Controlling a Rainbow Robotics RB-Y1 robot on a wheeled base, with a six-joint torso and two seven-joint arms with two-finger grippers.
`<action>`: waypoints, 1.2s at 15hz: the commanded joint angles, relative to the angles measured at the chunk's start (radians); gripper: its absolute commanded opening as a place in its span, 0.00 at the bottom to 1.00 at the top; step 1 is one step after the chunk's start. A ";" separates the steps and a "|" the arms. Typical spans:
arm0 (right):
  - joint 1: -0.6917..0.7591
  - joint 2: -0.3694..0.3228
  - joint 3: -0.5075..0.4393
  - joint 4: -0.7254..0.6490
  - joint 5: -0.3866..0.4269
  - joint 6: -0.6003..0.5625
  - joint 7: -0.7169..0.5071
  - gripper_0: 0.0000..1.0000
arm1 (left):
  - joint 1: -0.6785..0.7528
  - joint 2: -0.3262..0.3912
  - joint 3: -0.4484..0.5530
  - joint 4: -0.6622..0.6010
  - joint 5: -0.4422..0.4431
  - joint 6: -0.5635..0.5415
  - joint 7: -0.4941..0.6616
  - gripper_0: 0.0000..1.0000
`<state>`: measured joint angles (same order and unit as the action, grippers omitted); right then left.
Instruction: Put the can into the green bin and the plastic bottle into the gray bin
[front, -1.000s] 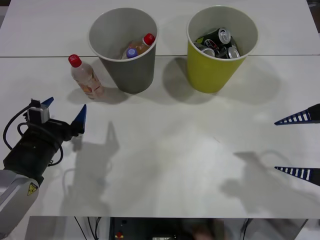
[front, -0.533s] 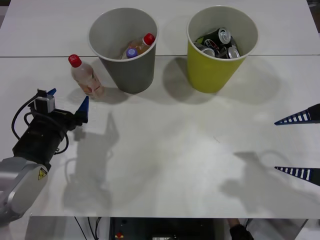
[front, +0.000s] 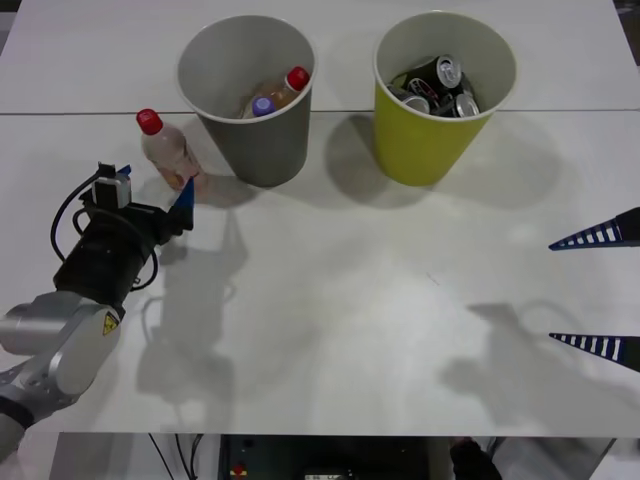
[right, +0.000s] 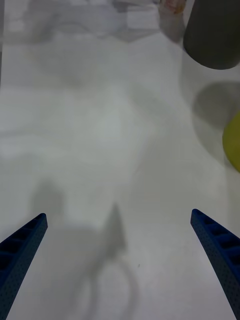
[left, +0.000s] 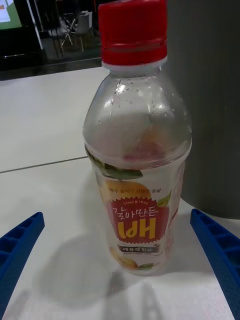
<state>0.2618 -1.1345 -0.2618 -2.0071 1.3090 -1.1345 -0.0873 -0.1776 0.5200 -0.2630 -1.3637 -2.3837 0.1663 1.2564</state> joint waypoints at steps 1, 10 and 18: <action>0.000 0.000 0.000 0.000 0.000 0.000 0.000 1.00 | -0.059 0.000 -0.019 0.063 0.001 0.004 0.000 1.00; 0.000 0.000 0.000 0.000 0.000 0.000 0.000 1.00 | -0.200 -0.014 -0.059 0.204 0.034 0.004 0.001 1.00; 0.000 0.000 0.000 0.000 0.000 0.000 0.000 1.00 | -0.223 -0.034 -0.059 0.224 0.034 0.004 0.001 0.16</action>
<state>0.2618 -1.1345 -0.2618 -2.0071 1.3090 -1.1345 -0.0873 -0.4005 0.4852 -0.3224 -1.1396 -2.3488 0.1711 1.2577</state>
